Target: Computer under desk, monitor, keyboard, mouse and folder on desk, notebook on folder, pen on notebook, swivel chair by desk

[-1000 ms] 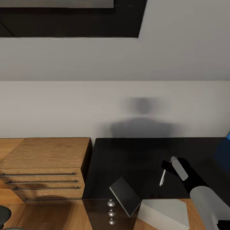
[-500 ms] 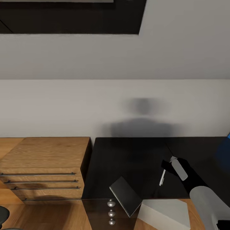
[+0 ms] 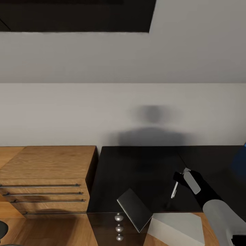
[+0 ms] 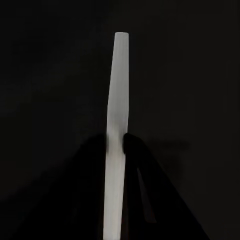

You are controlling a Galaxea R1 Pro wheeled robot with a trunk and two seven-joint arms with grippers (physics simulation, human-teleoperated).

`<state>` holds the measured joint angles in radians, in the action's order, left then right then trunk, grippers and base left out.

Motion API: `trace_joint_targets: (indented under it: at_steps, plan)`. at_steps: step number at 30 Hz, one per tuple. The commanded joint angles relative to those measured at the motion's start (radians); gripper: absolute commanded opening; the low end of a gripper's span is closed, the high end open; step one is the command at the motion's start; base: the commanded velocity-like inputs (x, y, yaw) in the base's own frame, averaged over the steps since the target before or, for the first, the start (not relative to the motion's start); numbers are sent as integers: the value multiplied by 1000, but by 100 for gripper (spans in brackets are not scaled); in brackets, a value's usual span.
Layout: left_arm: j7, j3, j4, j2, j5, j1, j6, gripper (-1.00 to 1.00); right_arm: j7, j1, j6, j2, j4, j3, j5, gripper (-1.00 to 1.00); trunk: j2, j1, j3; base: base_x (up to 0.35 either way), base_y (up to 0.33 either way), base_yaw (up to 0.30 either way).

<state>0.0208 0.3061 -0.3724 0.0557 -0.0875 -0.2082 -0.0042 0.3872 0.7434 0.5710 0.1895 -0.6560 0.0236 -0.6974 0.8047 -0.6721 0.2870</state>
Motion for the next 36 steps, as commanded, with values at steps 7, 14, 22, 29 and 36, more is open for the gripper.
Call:
trace_joint_targets:
  at_steps: [7, 14, 22, 29, 36]
  plan:
    - [2, 2, 0, 1, -9, 0, 0, 100, 9, 1, -1, 1, 1, 3, -10, -100, 50, -27, 23, 0, 0, 0]
    - [2, 2, 0, 1, -9, 0, 0, 100, 10, 1, -2, 1, 1, 2, -10, -100, 99, -54, 45, 0, 0, 0]
    - [2, 2, 0, 1, -9, 0, 0, 100, 10, 1, -2, 1, 2, 3, -10, -100, 155, -85, 70, 0, 0, 0]
    - [2, 2, 0, 1, -9, 0, 0, 100, 10, 1, -2, 1, 2, 3, -10, -100, 204, -111, 92, 0, 0, 0]
    - [2, 2, 0, 1, -9, 0, 0, 100, 10, 1, -2, 2, 2, 2, -10, -100, 253, -138, 114, 0, 0, 0]
